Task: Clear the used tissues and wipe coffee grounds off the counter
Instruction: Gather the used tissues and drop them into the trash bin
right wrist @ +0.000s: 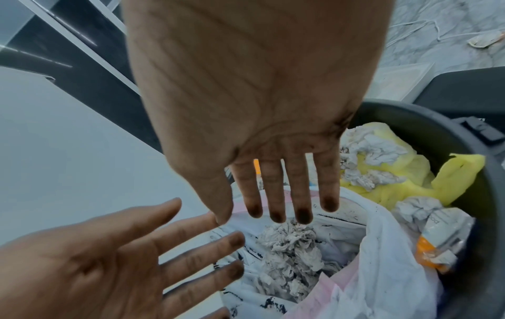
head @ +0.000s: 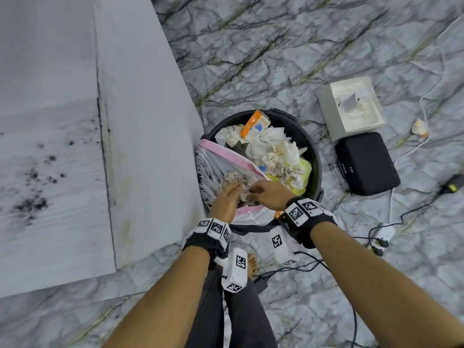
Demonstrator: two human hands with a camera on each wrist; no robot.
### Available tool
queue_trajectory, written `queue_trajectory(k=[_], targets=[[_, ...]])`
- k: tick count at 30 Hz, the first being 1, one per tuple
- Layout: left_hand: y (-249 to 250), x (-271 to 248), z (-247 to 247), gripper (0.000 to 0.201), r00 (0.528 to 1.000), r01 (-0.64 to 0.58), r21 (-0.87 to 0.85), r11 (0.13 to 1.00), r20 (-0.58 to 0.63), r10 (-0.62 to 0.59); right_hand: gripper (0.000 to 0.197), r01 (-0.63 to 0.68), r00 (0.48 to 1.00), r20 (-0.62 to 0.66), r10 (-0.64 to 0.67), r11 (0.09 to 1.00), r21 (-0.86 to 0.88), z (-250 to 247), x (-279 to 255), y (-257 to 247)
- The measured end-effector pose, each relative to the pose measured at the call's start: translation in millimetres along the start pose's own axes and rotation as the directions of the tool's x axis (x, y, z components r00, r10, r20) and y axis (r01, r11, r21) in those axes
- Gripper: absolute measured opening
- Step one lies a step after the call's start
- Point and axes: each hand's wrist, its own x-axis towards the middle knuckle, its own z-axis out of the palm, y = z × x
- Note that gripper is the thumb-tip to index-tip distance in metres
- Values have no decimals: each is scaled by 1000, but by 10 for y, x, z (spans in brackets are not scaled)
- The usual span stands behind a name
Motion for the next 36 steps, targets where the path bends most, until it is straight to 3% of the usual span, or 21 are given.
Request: queue_trajectory(k=[7,15,18,24,31,36], targets=[[48,-579,-207,21,987,93,-93,991,138,-79,35,37,999,29,-38,999,12,90,-581,-359],[-206,-1226,-834,24,955,205,-9,979,223,-198,37,110,983,151,-102,993,-40,471,-959,-1020],[-410,-1451,-1245,30,962,224,70,972,145,-232,36,152,970,205,-129,984,-98,725,-926,-1355],[-893,-1948,-2247,34,954,298,-49,953,-4,-298,41,242,916,372,-153,948,-205,1460,-905,-2229],[-1376,-2618,-3374,23,899,267,-353,897,-244,-364,38,401,846,456,-276,893,-204,2245,-893,-3601],[-1796,-3238,-4022,40,832,206,-465,861,-380,-404,40,584,744,519,-421,786,-200,2814,-1027,-4682]])
